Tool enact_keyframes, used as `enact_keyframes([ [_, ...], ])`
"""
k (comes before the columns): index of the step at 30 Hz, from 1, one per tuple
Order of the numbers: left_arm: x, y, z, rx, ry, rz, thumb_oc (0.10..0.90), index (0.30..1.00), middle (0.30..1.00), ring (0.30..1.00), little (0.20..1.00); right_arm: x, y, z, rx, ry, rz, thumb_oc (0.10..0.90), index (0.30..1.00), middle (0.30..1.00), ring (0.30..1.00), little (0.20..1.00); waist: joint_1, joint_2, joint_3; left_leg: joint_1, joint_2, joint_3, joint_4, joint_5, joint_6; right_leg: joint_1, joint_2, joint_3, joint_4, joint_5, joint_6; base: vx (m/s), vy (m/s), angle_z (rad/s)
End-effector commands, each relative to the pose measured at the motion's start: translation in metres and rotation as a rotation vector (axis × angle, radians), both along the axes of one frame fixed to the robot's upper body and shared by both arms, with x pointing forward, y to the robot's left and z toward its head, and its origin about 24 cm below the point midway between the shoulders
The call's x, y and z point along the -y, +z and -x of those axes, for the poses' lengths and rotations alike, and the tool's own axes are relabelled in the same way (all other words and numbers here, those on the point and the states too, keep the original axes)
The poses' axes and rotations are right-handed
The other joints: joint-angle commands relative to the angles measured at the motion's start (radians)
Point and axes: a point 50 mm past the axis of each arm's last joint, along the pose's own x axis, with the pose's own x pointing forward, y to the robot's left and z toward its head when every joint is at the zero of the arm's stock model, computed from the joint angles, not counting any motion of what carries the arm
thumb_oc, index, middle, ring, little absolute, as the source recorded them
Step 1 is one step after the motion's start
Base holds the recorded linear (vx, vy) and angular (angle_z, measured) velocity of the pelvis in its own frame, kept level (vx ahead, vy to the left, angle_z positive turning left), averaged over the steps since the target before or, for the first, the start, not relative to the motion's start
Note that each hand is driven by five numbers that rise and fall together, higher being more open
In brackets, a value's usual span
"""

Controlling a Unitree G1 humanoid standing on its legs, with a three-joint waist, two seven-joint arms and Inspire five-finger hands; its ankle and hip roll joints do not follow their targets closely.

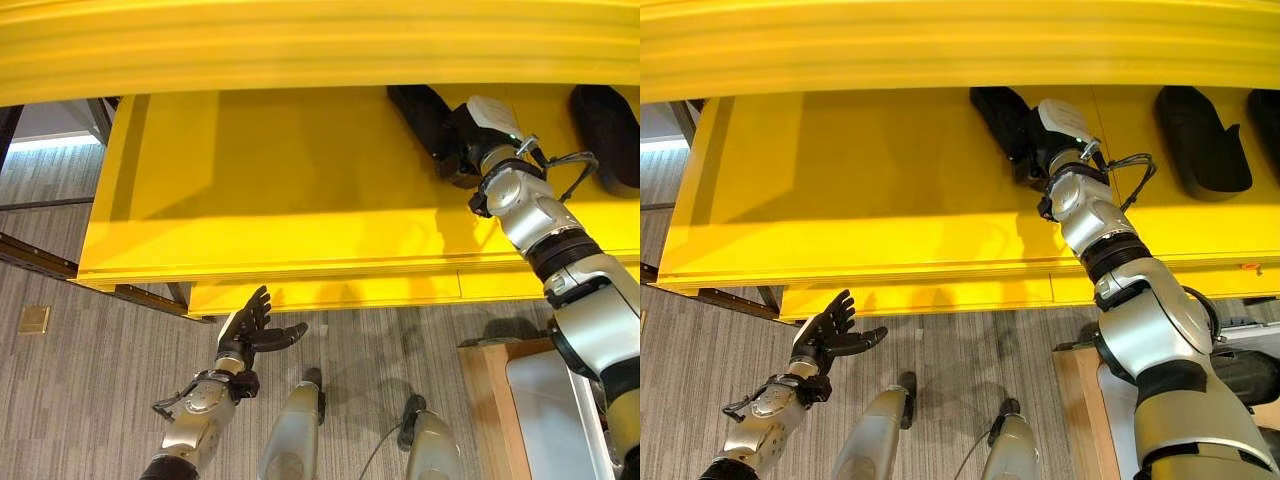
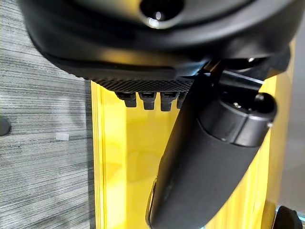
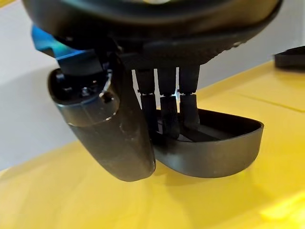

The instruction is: Move parts from the plastic box to the shelf.

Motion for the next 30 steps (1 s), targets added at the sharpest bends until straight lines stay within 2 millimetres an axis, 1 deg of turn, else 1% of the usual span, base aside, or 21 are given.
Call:
enact_keyframes([
  [1, 0.006, 0.036, -0.010, 0.201, -0.074, -0.017, 0.900, 1.000, 1.000, 1.000, 1.000, -0.010, 0.093, 0.010, 0.316, 0.021, 0.010, 0.400, 0.300, 0.300, 0.300, 0.300, 0.017, -0.003, -0.074, 0.057, 0.065, -0.105, 0.025, -0.102, -0.057, -0.054, 0.021, 0.036, 0.064, -0.001, -0.023, 0.00, -0.004, 0.05],
  [3, 0.007, 0.037, -0.010, 0.204, -0.076, -0.015, 0.900, 1.000, 1.000, 1.000, 1.000, -0.005, 0.092, 0.009, 0.302, -0.003, 0.028, 0.400, 0.300, 0.300, 0.300, 0.300, 0.020, 0.002, -0.066, 0.050, 0.063, -0.109, 0.039, -0.111, -0.056, -0.058, 0.020, 0.037, 0.078, -0.009, -0.024, 0.00, -0.007, 0.05],
  [5, 0.007, 0.037, -0.010, 0.204, -0.076, -0.016, 0.900, 1.000, 1.000, 1.000, 1.000, -0.003, 0.090, 0.008, 0.296, -0.018, 0.026, 0.400, 0.300, 0.300, 0.300, 0.300, 0.019, 0.002, -0.067, 0.047, 0.060, -0.111, 0.034, -0.106, -0.055, -0.061, 0.018, 0.036, 0.075, -0.005, -0.024, 0.00, -0.002, 0.07],
  [8, 0.008, 0.038, -0.011, 0.208, -0.072, -0.011, 0.900, 1.000, 1.000, 1.000, 1.000, 0.007, 0.088, 0.007, 0.288, -0.064, -0.004, 0.400, 0.300, 0.300, 0.300, 0.300, 0.023, 0.007, -0.058, 0.044, 0.058, -0.112, 0.042, -0.112, -0.054, -0.066, 0.017, 0.035, 0.090, -0.010, -0.025, 0.00, 0.000, 0.02],
  [9, 0.008, 0.038, -0.011, 0.210, -0.071, -0.010, 0.900, 1.000, 1.000, 1.000, 1.000, 0.009, 0.086, 0.007, 0.284, -0.070, -0.012, 0.400, 0.300, 0.300, 0.300, 0.300, 0.023, 0.007, -0.057, 0.043, 0.058, -0.112, 0.044, -0.112, -0.053, -0.067, 0.016, 0.036, 0.091, -0.010, -0.025, 0.00, 0.000, 0.00],
  [10, 0.009, 0.038, -0.012, 0.213, -0.071, -0.007, 0.900, 1.000, 1.000, 1.000, 1.000, 0.014, 0.080, 0.006, 0.267, -0.094, -0.033, 0.400, 0.300, 0.300, 0.300, 0.300, 0.023, 0.008, -0.053, 0.042, 0.056, -0.112, 0.043, -0.112, -0.053, -0.069, 0.016, 0.037, 0.090, -0.008, -0.024, 0.00, 0.000, 0.00],
  [12, 0.009, 0.038, -0.013, 0.214, -0.069, -0.009, 0.900, 1.000, 1.000, 1.000, 1.000, 0.017, 0.077, 0.005, 0.260, -0.104, -0.033, 0.400, 0.300, 0.300, 0.300, 0.300, 0.023, 0.009, -0.052, 0.041, 0.056, -0.110, 0.044, -0.112, -0.053, -0.069, 0.017, 0.038, 0.090, -0.008, -0.024, 0.00, 0.000, 0.00],
  [17, 0.011, 0.038, -0.014, 0.212, -0.069, -0.004, 0.900, 1.000, 1.000, 1.000, 1.000, 0.017, 0.068, 0.003, 0.227, -0.115, -0.042, 0.400, 0.300, 0.300, 0.300, 0.300, 0.022, 0.011, -0.048, 0.039, 0.056, -0.111, 0.046, -0.115, -0.052, -0.077, 0.018, 0.041, 0.096, -0.009, -0.024, 0.00, 0.001, -0.01],
  [21, 0.012, 0.039, -0.015, 0.215, -0.073, -0.005, 0.900, 1.000, 1.000, 1.000, 1.000, 0.018, 0.061, 0.001, 0.215, -0.125, -0.123, 0.400, 0.300, 0.300, 0.300, 0.300, 0.022, 0.017, -0.044, 0.030, 0.057, -0.113, 0.057, -0.118, -0.051, -0.083, 0.021, 0.044, 0.099, -0.011, -0.024, 0.00, 0.000, 0.00],
  [24, 0.013, 0.039, -0.015, 0.215, -0.073, -0.004, 0.900, 1.000, 1.000, 1.000, 1.000, 0.017, 0.060, 0.001, 0.214, -0.126, -0.143, 0.400, 0.300, 0.300, 0.300, 0.300, 0.022, 0.017, -0.043, 0.029, 0.056, -0.114, 0.058, -0.118, -0.050, -0.083, 0.021, 0.043, 0.101, -0.012, -0.024, 0.00, 0.000, 0.00],
  [25, 0.013, 0.040, -0.015, 0.218, -0.071, -0.004, 0.900, 1.000, 1.000, 1.000, 1.000, 0.016, 0.057, 0.000, 0.211, -0.129, -0.186, 0.400, 0.300, 0.300, 0.300, 0.300, 0.023, 0.019, -0.042, 0.028, 0.056, -0.114, 0.058, -0.118, -0.050, -0.084, 0.020, 0.042, 0.103, -0.013, -0.024, 0.00, 0.000, 0.00],
  [30, 0.013, 0.041, -0.016, 0.224, -0.064, -0.001, 0.900, 1.000, 1.000, 1.000, 1.000, 0.014, 0.052, -0.001, 0.211, -0.124, -0.290, 0.400, 0.300, 0.300, 0.300, 0.300, 0.026, 0.020, -0.041, 0.023, 0.052, -0.115, 0.060, -0.118, -0.048, -0.085, 0.018, 0.041, 0.102, -0.010, -0.022, 0.00, 0.000, 0.00],
])
